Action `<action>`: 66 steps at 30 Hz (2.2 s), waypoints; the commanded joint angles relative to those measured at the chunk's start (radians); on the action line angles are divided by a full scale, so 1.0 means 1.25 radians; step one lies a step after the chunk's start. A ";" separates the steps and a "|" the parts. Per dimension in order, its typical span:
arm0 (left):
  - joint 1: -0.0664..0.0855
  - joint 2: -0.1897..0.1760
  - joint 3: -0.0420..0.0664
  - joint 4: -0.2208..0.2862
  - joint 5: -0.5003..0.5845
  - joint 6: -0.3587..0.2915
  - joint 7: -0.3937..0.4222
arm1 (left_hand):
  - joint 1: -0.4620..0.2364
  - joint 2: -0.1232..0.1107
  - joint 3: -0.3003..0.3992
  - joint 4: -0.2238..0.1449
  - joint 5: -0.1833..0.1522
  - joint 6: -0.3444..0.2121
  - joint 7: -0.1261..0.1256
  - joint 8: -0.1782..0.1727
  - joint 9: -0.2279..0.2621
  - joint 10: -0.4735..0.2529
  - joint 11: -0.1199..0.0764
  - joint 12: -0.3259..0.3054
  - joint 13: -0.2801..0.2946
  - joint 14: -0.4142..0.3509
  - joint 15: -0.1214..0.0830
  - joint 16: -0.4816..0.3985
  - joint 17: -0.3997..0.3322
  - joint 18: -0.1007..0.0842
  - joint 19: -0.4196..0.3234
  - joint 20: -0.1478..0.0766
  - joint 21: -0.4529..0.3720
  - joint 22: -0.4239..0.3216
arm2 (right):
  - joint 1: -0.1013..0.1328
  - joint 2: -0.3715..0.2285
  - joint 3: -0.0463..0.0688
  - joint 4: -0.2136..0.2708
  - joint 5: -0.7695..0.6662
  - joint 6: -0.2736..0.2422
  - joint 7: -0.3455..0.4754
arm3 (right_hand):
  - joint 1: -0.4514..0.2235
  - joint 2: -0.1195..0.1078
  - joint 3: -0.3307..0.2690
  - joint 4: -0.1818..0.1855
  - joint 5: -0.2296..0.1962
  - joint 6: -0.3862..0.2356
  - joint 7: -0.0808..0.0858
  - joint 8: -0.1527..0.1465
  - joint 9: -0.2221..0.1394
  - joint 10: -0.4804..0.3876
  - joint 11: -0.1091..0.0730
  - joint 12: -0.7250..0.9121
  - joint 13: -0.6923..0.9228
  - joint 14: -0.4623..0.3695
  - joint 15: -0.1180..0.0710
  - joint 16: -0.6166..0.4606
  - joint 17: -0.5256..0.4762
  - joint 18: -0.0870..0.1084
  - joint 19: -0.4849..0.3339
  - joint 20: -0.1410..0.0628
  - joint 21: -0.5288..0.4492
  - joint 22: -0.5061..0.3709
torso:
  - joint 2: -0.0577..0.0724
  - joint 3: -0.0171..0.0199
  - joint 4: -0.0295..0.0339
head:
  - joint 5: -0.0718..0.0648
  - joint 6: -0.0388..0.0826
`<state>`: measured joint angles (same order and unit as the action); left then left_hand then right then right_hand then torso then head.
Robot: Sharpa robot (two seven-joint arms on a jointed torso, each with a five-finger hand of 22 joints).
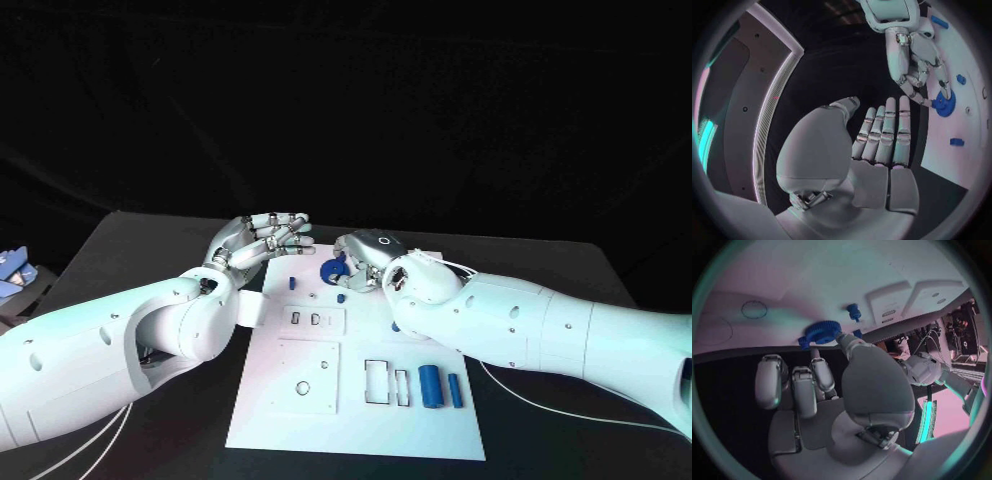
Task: Assemble the parts on the task board
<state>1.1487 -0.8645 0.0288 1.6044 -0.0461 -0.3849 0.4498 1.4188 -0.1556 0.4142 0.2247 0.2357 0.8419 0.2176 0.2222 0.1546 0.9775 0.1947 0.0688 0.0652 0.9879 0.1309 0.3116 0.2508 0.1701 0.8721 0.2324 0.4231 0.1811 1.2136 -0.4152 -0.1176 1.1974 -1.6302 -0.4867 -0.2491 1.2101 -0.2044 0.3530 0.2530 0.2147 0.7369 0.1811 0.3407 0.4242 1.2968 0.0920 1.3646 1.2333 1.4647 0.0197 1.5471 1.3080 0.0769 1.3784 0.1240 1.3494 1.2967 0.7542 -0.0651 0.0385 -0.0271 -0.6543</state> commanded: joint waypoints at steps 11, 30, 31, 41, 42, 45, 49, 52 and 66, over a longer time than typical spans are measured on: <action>0.001 0.000 0.001 0.001 0.001 0.013 0.005 | -0.007 0.002 0.003 0.001 -0.003 -0.004 0.025 -0.004 -0.001 -0.005 -0.001 -0.004 0.000 0.000 0.006 -0.005 0.001 0.008 0.002 0.002 0.005 0.001 | 0.000 -0.004 0.000 0.000 0.043 0.053 0.025 | -0.073 0.033 -0.053 0.031 0.036 0.016 -0.001 -0.010 0.001 0.002 0.005 -0.001 0.005 0.069 0.005 0.003 0.137 -0.004 -0.002 0.007 -0.009 0.002 | 0.000 0.0009 -0.0013 | 0.001 -0.001; 0.001 -0.020 0.001 0.000 0.005 0.019 0.010 | -0.006 0.002 0.005 -0.002 -0.004 -0.004 0.025 -0.004 -0.001 -0.004 -0.001 -0.003 0.000 0.000 0.006 -0.007 0.002 0.008 0.001 0.003 0.006 0.001 | 0.036 -0.265 0.012 0.178 0.374 0.002 0.225 | 0.069 0.032 0.030 -0.060 0.031 0.036 0.000 -0.031 -0.003 -0.002 0.003 -0.004 0.006 0.067 0.002 0.000 0.131 0.001 -0.015 0.002 -0.030 -0.009 | -0.010 0.0108 -0.0273 | 0.006 0.008; 0.001 -0.021 0.001 0.001 0.005 0.020 0.010 | -0.006 0.002 0.005 -0.002 -0.004 -0.004 0.025 -0.004 -0.001 -0.004 -0.001 -0.003 0.000 0.000 0.006 -0.007 0.002 0.008 0.001 0.003 0.006 0.001 | 0.037 -0.278 0.012 0.181 0.391 0.013 0.237 | 0.074 0.030 0.033 -0.066 0.026 0.036 0.000 -0.032 -0.004 -0.003 0.003 -0.005 0.004 0.067 0.002 0.001 0.132 0.001 -0.016 0.003 -0.032 -0.010 | -0.011 0.0118 -0.0297 | 0.006 0.008; 0.001 -0.027 0.000 0.004 0.006 0.027 0.011 | -0.006 0.002 0.006 -0.003 -0.004 -0.003 0.024 -0.004 -0.001 -0.003 -0.002 -0.003 0.000 0.000 0.006 -0.007 0.003 0.008 0.001 0.003 0.006 0.001 | 0.039 -0.372 0.012 0.163 0.450 0.089 0.307 | 0.116 0.009 0.063 -0.116 0.033 0.042 0.004 -0.044 -0.007 -0.014 0.006 -0.012 -0.004 0.069 0.005 0.003 0.143 0.002 -0.020 0.005 -0.038 -0.011 | -0.014 0.0195 -0.0394 | 0.004 0.005; 0.000 -0.027 0.000 0.004 0.006 0.028 0.011 | -0.006 0.002 0.006 -0.003 -0.004 -0.003 0.024 -0.004 -0.001 -0.003 -0.002 -0.003 0.000 0.000 0.006 -0.007 0.003 0.008 0.001 0.003 0.006 0.001 | 0.038 -0.374 0.012 0.159 0.448 0.092 0.308 | 0.118 0.007 0.066 -0.119 0.037 0.042 0.004 -0.046 -0.008 -0.015 0.006 -0.013 -0.006 0.069 0.005 0.003 0.143 0.002 -0.020 0.005 -0.038 -0.010 | -0.013 0.0190 -0.0378 | 0.001 0.005; 0.000 -0.027 0.000 0.005 0.006 0.029 0.011 | -0.006 0.002 0.006 -0.003 -0.004 -0.003 0.024 -0.004 -0.001 -0.003 -0.002 -0.003 0.000 0.000 0.006 -0.007 0.003 0.008 0.001 0.003 0.006 0.001 | 0.031 -0.379 0.012 0.145 0.440 0.099 0.312 | 0.118 0.004 0.069 -0.123 0.041 0.042 0.004 -0.048 -0.008 -0.017 0.006 -0.014 -0.008 0.069 0.005 0.003 0.144 0.002 -0.020 0.006 -0.038 -0.010 | -0.012 0.0181 -0.0359 | -0.002 0.003; 0.000 -0.027 0.000 0.005 0.006 0.030 0.012 | -0.006 0.002 0.006 -0.003 -0.004 -0.003 0.024 -0.004 -0.001 -0.003 -0.002 -0.003 0.000 0.000 0.006 -0.007 0.003 0.008 0.001 0.003 0.006 0.001 | 0.020 -0.378 0.011 0.130 0.431 0.105 0.314 | 0.116 0.000 0.069 -0.125 0.043 0.037 0.005 -0.052 -0.010 -0.019 0.008 -0.016 -0.010 0.070 0.006 0.004 0.145 0.002 -0.022 0.006 -0.041 -0.012 | -0.011 0.0172 -0.0348 | 0.000 0.000; 0.000 -0.027 0.000 0.004 0.006 0.030 0.012 | -0.006 0.002 0.006 -0.003 -0.004 -0.003 0.024 -0.004 -0.001 -0.003 -0.002 -0.003 0.000 0.000 0.006 -0.007 0.003 0.008 0.001 0.003 0.006 0.001 | 0.011 -0.371 0.011 0.119 0.426 0.108 0.314 | 0.115 -0.002 0.069 -0.125 0.042 0.036 0.006 -0.053 -0.010 -0.020 0.008 -0.017 -0.011 0.070 0.007 0.004 0.146 0.003 -0.022 0.006 -0.041 -0.012 | -0.011 0.0166 -0.0340 | 0.000 -0.002; 0.000 -0.025 0.000 0.000 0.006 0.033 0.012 | -0.006 0.002 0.006 -0.004 -0.004 -0.001 0.023 -0.004 -0.001 -0.002 -0.002 -0.002 0.001 0.000 0.005 -0.008 0.003 0.008 0.000 0.002 0.007 0.002 | -0.018 -0.328 0.011 0.059 0.414 0.114 0.302 | 0.110 -0.005 0.070 -0.127 0.032 0.029 0.008 -0.059 -0.012 -0.022 0.010 -0.017 -0.013 0.070 0.008 0.004 0.147 0.003 -0.024 0.008 -0.044 -0.014 | -0.008 0.0167 -0.0283 | 0.002 -0.009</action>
<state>1.1477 -0.8980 0.0284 1.6040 -0.0405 -0.3650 0.4522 1.4188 -0.1556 0.4169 0.2219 0.2357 0.8419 0.2176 0.2222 0.1548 0.9776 0.1947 0.0688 0.0652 0.9879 0.1309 0.3071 0.2538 0.1701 0.8721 0.2324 0.4270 0.1818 1.1930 -0.8271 -0.1040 1.2740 -1.0970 -0.3658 0.1259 1.3489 -0.2046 0.4391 0.1007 0.2589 0.7818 0.1901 0.2704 0.4106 1.2761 0.1064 1.3473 1.2185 1.4683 0.0231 1.5471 1.3074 0.0770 1.3568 0.1344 1.2979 1.2801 0.7435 -0.0452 0.0029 -0.0261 -0.6648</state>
